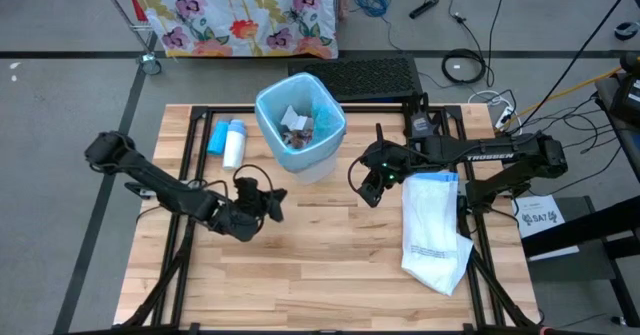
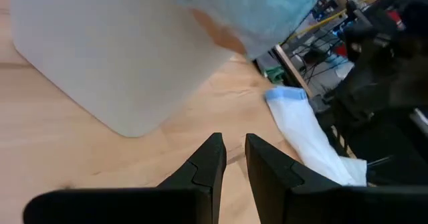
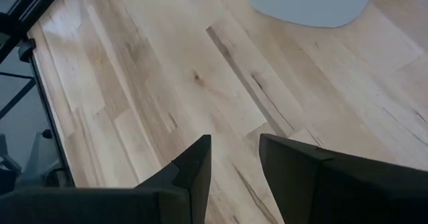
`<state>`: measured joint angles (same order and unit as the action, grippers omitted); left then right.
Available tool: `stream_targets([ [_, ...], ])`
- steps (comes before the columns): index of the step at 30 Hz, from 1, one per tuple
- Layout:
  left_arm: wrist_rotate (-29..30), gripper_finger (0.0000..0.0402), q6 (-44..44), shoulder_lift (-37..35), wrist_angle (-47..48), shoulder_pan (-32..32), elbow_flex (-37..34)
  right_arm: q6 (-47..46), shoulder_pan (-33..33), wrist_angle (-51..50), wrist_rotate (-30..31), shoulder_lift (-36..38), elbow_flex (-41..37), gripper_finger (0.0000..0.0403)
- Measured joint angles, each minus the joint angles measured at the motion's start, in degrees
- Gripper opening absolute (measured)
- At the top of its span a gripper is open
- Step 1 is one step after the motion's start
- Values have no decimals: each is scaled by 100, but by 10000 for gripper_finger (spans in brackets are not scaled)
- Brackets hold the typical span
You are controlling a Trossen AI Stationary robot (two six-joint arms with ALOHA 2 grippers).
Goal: Place trash/remove bag and relplace
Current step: Remove the blue trash bag from the white trash bin
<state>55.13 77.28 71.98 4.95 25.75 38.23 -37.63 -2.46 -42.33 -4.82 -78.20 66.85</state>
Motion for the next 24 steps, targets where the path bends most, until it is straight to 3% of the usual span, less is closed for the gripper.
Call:
stream_targets([
  [10, -584, 65, 373, 5, 210, -815, -205, -2, 0, 4, -2, 0, 0, 118],
  [17, -586, 65, -498, 0, -288, -1463, -203, -53, 0, 7, -2, 0, 0, 118],
  [24, -709, 65, -1470, 0, -1602, -1585, -203, -63, 0, 7, 0, 0, 0, 118],
])
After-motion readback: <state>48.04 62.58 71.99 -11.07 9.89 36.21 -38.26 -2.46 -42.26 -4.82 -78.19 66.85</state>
